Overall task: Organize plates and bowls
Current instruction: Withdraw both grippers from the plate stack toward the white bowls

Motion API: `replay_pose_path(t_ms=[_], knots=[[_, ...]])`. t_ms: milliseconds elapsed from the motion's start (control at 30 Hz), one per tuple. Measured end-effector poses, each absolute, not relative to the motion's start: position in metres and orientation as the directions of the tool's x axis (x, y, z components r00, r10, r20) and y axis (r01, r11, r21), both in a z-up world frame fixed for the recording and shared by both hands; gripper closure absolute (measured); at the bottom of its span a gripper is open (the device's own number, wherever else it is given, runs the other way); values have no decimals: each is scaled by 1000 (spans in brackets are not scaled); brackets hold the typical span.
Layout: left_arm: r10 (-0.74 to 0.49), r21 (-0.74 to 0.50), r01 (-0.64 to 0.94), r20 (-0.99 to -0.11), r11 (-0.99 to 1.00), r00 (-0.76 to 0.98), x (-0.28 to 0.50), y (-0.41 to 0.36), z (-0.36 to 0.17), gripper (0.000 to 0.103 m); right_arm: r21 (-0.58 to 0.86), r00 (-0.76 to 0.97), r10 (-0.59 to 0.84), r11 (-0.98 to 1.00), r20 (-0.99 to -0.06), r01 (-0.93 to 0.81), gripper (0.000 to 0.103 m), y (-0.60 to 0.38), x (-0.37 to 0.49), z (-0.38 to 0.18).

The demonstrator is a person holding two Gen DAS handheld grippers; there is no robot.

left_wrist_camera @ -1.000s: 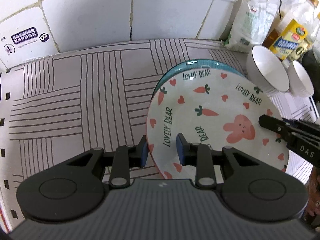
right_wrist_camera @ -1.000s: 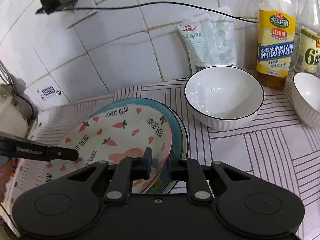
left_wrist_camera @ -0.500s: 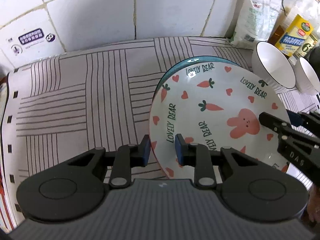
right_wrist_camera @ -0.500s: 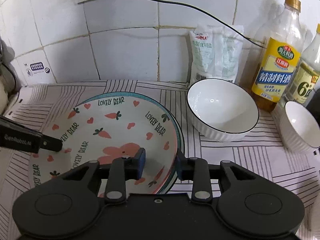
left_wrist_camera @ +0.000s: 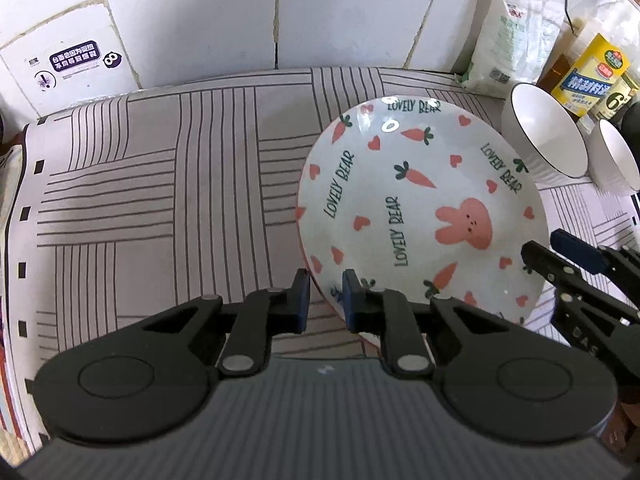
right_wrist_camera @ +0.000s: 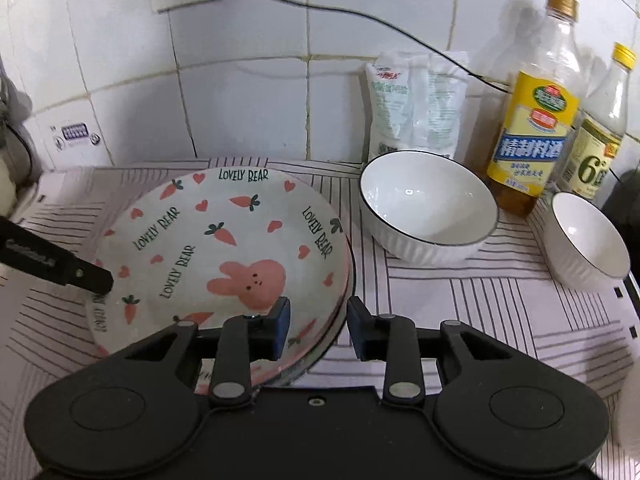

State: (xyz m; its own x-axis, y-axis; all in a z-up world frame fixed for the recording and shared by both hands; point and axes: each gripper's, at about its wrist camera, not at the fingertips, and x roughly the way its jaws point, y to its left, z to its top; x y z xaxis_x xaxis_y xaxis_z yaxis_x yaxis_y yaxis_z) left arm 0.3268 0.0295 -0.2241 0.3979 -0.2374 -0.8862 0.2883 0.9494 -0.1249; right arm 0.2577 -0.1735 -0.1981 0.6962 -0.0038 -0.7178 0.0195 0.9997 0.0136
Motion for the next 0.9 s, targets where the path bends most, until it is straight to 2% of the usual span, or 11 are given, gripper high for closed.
replay_pose_path(t_ms=[300,367,500,567,767,900], knots=[[-291,-143,357,-866,923,407,292,11,-186,83,104,746,55,994,-664,20,64,-202,209,-165],[-307,-143,384,-859,912,409,283,3,-176,75,95,763,45,995,-645,22,61,-208,198,-155],[-327,-130,431,-846,893,420,262,-14,-160,68,88,792,35,996,-609,23,56,-220,174,-137],[-340,-133,449,-842,883,419,253,-21,-154,62,82,802,30,996,-596,23,52,-227,162,-130],[-372,-141,494,-834,858,408,229,-41,-142,54,69,811,-3,996,-585,53,44,-248,126,-118],[-397,-149,518,-822,843,408,216,-53,-136,50,48,805,-34,996,-592,77,42,-264,106,-117]])
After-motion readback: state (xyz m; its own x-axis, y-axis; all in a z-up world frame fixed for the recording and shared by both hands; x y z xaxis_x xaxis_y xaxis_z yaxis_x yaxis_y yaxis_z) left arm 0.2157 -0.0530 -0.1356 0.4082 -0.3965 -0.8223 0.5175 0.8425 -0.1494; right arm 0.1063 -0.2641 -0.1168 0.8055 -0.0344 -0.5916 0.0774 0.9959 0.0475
